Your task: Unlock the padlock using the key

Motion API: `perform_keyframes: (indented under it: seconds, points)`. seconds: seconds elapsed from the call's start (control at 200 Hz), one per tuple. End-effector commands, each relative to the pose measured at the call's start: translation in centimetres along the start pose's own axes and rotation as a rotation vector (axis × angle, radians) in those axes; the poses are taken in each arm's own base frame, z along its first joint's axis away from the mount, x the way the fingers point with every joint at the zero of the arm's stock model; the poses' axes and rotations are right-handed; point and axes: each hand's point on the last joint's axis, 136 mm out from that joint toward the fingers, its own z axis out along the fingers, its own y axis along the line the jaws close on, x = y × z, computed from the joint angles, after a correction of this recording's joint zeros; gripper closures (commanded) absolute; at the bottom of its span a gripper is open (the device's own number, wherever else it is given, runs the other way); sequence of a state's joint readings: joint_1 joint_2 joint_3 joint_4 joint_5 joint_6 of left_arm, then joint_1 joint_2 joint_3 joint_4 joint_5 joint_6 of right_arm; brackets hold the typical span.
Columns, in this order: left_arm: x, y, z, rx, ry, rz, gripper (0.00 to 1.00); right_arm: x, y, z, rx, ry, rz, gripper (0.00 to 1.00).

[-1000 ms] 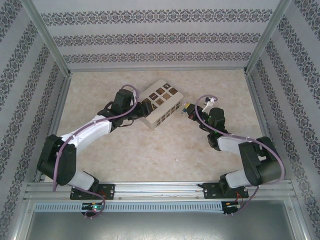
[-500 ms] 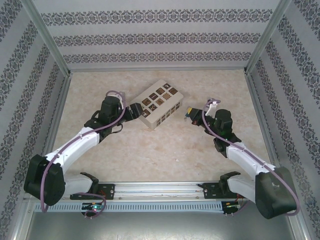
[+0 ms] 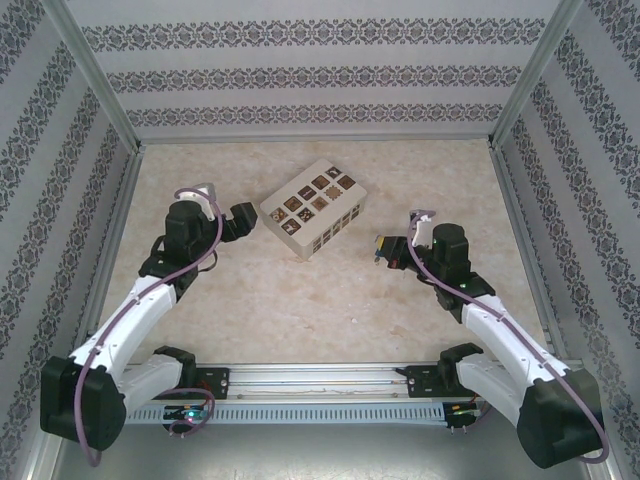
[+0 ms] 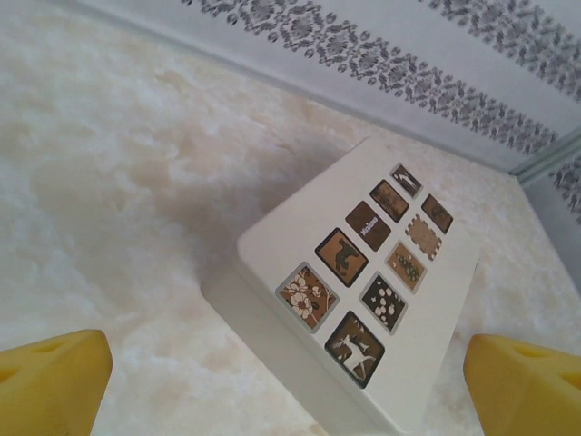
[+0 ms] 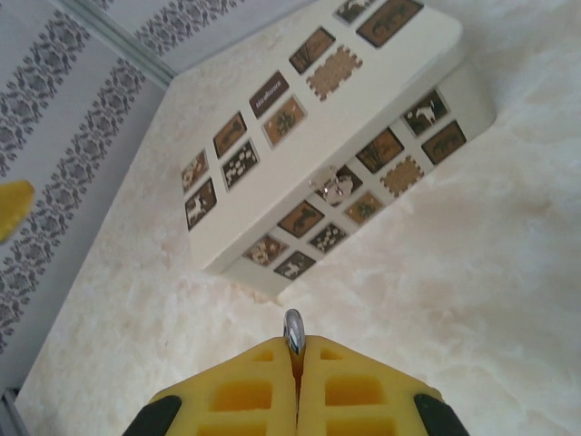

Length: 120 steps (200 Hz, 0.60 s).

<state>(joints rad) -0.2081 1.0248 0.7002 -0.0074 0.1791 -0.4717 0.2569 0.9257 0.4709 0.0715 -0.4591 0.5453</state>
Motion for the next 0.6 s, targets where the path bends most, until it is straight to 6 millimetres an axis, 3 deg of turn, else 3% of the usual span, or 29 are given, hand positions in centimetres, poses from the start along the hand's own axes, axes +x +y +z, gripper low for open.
perform_keyframes:
  seconds: [0.0, 0.175, 0.31, 0.595]
  points:
    - [-1.5, -0.9, -1.3, 0.011, -0.01, 0.245, 0.01, 0.0, 0.4, -0.7, 0.005, 0.037, -0.021, 1.0]
    - [-1.4, -2.4, -2.5, 0.088, -0.021, 0.475, 0.01, 0.5, 0.3, -0.8, 0.026, 0.092, -0.022, 1.0]
    - [0.4, -3.3, -3.0, 0.188, -0.035, 0.587, 0.01, 0.5, 0.4, -0.7, 0.033, 0.121, -0.023, 1.0]
    - [4.6, -1.3, -1.6, 0.209, -0.046, 0.562, 0.01, 1.2, 0.1, 0.0, 0.032, 0.182, 0.03, 1.0]
